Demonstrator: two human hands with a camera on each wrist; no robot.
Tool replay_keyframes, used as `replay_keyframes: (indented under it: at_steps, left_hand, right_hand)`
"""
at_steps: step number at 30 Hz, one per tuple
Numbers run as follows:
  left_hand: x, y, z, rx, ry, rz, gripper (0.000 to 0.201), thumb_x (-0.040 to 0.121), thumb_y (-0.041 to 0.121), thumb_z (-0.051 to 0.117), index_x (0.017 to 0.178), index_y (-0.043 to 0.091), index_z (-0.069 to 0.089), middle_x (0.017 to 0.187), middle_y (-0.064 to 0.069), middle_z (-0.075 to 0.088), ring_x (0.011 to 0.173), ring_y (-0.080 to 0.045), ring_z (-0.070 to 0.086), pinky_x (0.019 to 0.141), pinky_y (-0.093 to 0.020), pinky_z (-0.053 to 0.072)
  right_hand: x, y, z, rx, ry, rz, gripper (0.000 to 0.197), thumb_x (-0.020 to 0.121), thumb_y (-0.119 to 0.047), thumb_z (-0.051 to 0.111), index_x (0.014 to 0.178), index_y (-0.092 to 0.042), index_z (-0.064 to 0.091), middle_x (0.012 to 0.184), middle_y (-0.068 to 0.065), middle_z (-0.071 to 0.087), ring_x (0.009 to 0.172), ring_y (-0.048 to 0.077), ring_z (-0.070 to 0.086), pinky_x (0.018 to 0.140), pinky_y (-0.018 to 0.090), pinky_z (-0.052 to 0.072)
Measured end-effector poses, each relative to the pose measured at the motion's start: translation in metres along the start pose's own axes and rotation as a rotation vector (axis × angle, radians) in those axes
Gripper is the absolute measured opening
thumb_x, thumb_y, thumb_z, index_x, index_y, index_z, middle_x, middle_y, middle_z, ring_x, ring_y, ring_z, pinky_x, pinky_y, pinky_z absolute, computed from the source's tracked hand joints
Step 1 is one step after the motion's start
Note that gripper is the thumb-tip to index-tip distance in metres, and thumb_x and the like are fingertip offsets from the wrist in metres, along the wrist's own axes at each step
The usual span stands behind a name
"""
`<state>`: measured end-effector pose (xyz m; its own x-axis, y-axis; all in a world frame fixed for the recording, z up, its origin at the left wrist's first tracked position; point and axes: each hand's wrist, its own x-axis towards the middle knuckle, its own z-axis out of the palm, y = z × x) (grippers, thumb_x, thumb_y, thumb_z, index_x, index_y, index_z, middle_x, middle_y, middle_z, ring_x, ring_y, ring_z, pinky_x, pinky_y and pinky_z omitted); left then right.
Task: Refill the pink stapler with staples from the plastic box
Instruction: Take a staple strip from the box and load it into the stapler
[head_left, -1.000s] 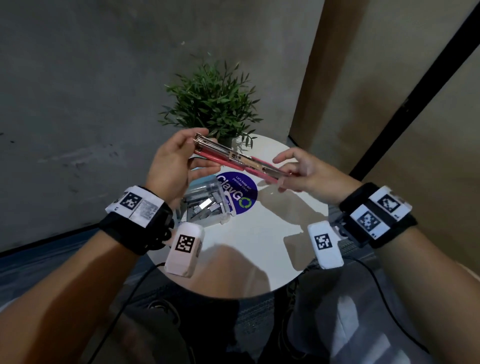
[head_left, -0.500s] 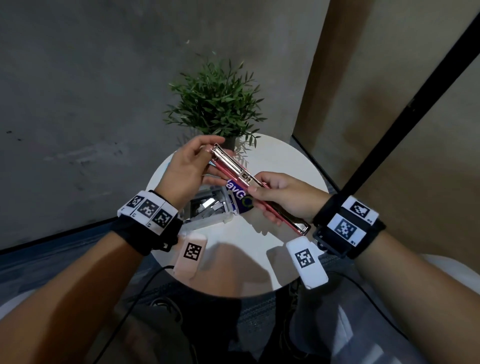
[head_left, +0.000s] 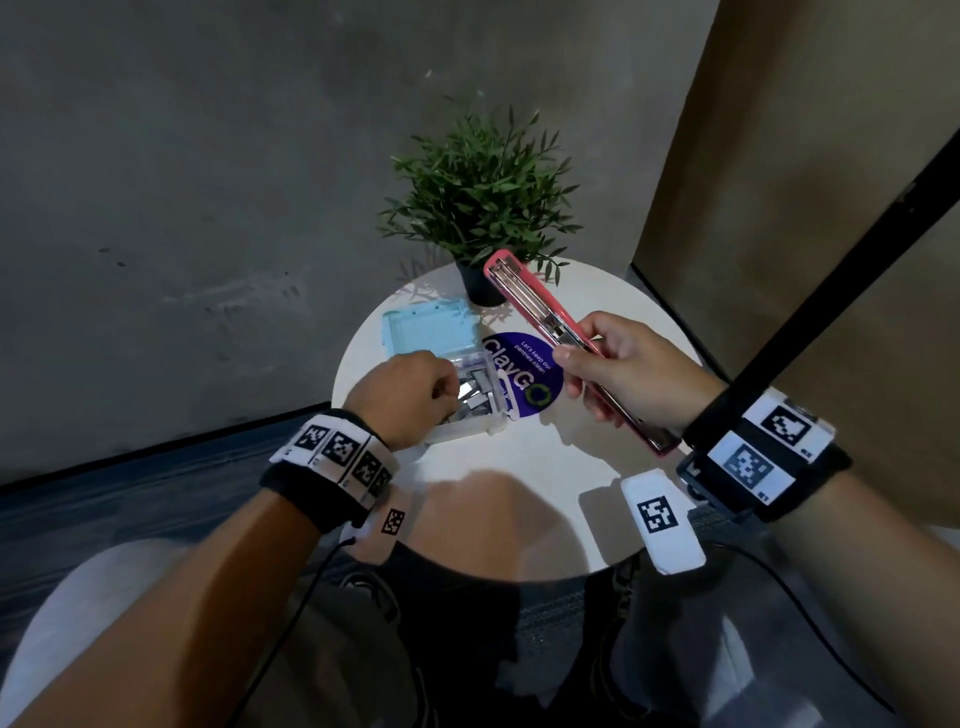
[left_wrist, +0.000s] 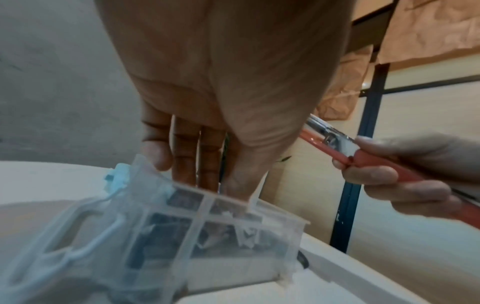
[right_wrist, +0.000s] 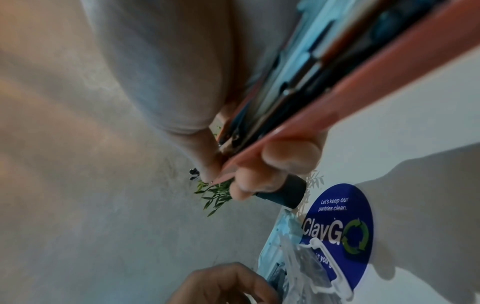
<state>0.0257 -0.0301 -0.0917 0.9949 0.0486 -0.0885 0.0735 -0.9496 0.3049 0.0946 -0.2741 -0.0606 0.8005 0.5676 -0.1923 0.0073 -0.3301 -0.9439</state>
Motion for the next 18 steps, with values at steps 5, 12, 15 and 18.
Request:
replay_keyframes:
  at_steps: [5, 12, 15, 18]
  left_hand:
    - [0.0033, 0.0058, 0.0025, 0.107, -0.032, 0.014, 0.008, 0.089, 0.025, 0.057, 0.09, 0.022, 0.064, 0.097, 0.001, 0.065, 0.089, -0.025, 0.061, 0.068, -0.03, 0.041]
    - [0.006, 0.0024, 0.0015, 0.046, -0.034, -0.027, 0.019, 0.087, 0.02, 0.056, 0.105, 0.027, 0.06, 0.096, 0.005, 0.063, 0.086, -0.022, 0.058, 0.068, -0.03, 0.038]
    - [0.0081, -0.0006, 0.0008, -0.015, -0.024, -0.031, 0.032, 0.085, 0.013, 0.057, 0.114, 0.026, 0.058, 0.103, 0.002, 0.058, 0.091, -0.022, 0.058, 0.071, -0.03, 0.04]
    - [0.0087, -0.0016, 0.0021, 0.005, -0.018, -0.008, 0.024, 0.086, 0.025, 0.065, 0.109, 0.025, 0.059, 0.104, 0.002, 0.058, 0.091, -0.021, 0.059, 0.075, -0.031, 0.043]
  right_hand:
    - [-0.0006, 0.0024, 0.0005, -0.037, -0.012, 0.01, 0.023, 0.098, -0.028, 0.061, 0.101, -0.007, 0.053, 0.074, 0.01, 0.065, 0.048, 0.023, 0.052, 0.043, 0.029, 0.041]
    - [0.0001, 0.0033, 0.0065, -0.086, -0.039, 0.019, 0.024, 0.098, -0.028, 0.061, 0.101, -0.006, 0.053, 0.075, 0.012, 0.066, 0.049, 0.023, 0.054, 0.044, 0.03, 0.042]
    - [-0.0001, 0.0027, 0.0063, -0.097, -0.038, 0.021, 0.025, 0.098, -0.028, 0.061, 0.102, -0.005, 0.053, 0.075, 0.012, 0.067, 0.05, 0.023, 0.055, 0.045, 0.031, 0.042]
    - [0.0006, 0.0029, 0.006, -0.102, -0.033, 0.022, 0.025, 0.098, -0.028, 0.061, 0.104, -0.005, 0.053, 0.075, 0.011, 0.067, 0.05, 0.022, 0.055, 0.045, 0.031, 0.042]
